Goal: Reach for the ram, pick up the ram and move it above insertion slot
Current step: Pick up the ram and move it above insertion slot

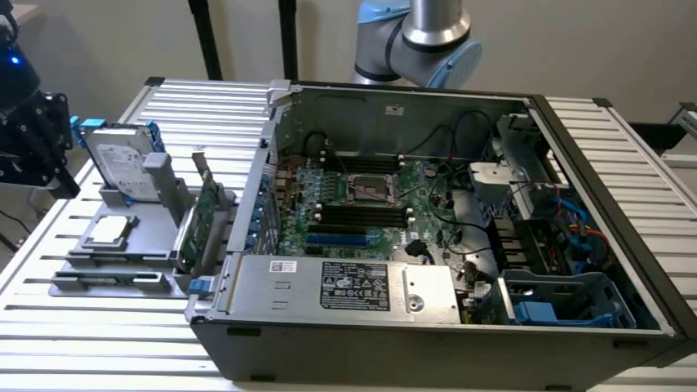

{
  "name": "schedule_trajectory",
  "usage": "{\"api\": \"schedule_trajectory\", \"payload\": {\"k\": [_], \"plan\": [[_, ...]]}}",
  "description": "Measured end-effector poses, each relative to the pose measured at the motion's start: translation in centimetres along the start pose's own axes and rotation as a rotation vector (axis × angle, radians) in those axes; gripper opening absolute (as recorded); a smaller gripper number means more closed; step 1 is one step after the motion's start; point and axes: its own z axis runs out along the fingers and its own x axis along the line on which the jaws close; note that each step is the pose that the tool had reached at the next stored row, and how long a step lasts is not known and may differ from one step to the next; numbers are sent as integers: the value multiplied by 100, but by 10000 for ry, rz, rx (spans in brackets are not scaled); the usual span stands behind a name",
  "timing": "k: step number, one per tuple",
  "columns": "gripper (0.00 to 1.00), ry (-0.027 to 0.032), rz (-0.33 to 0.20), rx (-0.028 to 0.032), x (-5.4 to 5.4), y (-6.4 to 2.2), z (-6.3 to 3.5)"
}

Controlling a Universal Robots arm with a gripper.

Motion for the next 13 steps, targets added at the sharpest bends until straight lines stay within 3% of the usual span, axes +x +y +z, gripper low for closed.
{"api": "schedule_trajectory", "payload": {"k": [2,4,7,9,13], "plan": [[12,0,0,-2,0,0,0],[24,-1,0,-1,0,0,0],[30,0,0,-2,-1,-1,6],[42,14,-1,-2,1,-1,28],[42,21,0,-4,2,-1,101]]}}
